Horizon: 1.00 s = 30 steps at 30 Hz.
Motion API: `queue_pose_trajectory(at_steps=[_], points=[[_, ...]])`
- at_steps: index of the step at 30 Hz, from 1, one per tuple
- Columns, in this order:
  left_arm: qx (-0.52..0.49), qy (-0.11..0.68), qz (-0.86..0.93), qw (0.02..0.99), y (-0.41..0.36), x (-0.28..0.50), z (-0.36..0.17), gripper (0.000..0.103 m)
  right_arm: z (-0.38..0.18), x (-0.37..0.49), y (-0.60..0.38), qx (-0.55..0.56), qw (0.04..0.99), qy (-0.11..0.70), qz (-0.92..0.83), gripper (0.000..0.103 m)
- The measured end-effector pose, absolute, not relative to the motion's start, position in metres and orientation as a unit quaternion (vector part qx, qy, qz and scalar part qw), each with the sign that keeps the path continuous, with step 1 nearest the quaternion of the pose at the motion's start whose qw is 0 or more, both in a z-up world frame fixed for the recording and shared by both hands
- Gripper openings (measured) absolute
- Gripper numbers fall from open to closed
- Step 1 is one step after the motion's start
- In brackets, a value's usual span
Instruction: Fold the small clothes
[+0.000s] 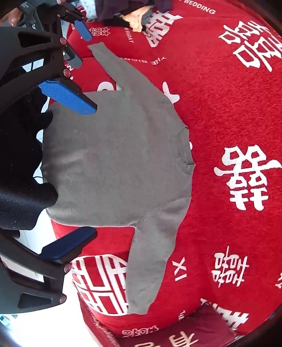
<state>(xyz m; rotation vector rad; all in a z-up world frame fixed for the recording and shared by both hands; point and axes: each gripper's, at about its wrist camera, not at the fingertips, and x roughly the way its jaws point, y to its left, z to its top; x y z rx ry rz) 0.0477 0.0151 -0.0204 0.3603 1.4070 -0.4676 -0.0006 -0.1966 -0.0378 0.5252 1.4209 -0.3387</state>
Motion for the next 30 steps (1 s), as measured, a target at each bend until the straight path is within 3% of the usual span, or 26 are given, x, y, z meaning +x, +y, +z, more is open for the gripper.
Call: queue_pose_trajectory(at_steps=[30], points=[[0.208, 0.648, -0.200, 0.705, -0.003, 0.034, -0.042, 0.103, -0.069, -0.011, -0.203, 0.255, 0.682, 0.672, -0.138, 0.103]])
